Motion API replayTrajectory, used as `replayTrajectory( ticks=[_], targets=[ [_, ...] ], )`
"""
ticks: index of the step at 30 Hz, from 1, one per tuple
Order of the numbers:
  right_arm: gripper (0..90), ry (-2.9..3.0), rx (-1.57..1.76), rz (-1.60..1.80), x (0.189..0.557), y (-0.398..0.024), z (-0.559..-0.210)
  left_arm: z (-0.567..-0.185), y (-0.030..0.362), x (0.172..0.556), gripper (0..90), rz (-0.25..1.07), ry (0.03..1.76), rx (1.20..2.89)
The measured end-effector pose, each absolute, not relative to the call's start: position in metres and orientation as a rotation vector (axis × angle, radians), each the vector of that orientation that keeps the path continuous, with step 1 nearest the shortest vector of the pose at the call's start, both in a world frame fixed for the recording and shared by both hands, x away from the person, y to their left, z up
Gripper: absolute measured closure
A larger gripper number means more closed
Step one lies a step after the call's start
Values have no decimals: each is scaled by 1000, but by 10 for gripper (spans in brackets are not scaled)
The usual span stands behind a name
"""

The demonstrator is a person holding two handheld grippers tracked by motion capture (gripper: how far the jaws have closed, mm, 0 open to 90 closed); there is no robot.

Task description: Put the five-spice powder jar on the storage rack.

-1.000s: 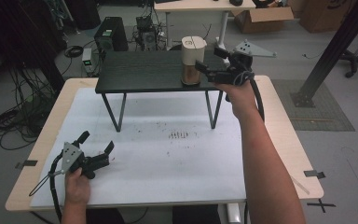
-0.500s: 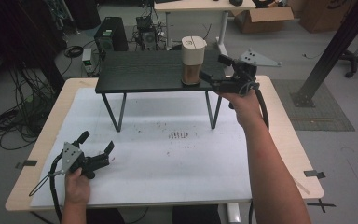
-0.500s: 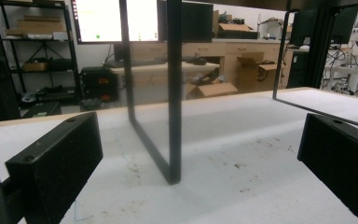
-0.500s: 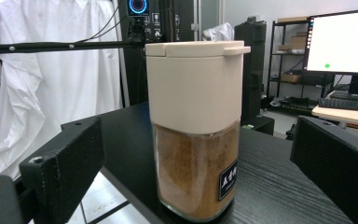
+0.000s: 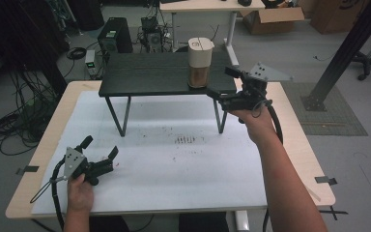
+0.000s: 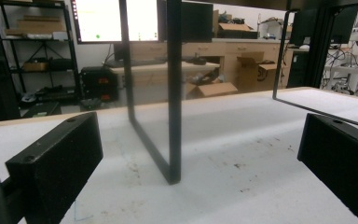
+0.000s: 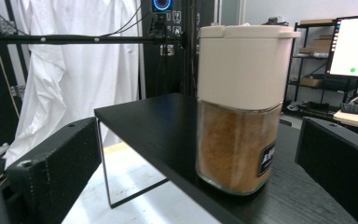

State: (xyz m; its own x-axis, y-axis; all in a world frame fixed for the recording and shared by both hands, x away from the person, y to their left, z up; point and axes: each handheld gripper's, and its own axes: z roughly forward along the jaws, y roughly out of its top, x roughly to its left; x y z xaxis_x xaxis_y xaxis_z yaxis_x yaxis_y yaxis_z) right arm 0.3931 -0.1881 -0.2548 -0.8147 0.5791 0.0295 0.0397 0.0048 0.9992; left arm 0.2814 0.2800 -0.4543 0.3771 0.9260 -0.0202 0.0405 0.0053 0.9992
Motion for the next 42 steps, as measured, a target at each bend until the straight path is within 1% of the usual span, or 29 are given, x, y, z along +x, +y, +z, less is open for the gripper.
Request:
replayTrajectory(
  ticks=[9,29,42],
  targets=[
    [0,1931,590,1871,378,-187,-265,-454,280,281,3,892,952,1387],
    [0,1965,611,1860,365,-192,-293,-454,280,281,3,892,951,1386],
    [0,2020,602,1829,358,-189,-321,-454,280,281,3,894,950,1386]
  ],
)
